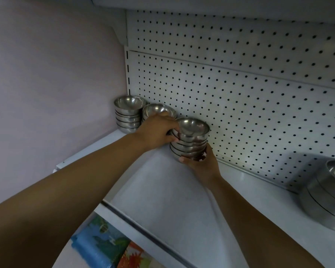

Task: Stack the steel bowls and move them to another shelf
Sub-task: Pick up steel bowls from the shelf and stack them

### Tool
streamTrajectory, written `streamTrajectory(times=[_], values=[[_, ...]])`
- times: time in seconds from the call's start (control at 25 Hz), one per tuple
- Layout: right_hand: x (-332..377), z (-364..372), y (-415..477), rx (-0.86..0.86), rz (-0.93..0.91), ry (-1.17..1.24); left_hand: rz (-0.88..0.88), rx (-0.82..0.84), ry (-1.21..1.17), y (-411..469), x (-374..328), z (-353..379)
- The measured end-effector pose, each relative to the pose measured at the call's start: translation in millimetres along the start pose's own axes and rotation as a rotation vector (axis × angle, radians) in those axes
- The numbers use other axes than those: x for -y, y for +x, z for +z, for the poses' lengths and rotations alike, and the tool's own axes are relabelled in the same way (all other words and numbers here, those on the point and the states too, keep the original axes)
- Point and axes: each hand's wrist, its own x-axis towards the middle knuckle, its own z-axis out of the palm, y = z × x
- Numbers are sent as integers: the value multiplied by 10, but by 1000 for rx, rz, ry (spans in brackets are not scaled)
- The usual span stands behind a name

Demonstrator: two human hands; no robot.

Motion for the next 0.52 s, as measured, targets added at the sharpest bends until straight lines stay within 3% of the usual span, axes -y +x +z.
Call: streamTrajectory(times=[0.52], values=[[87,40,138,-58,110,-96,-71,100,197,-76,-8,63]])
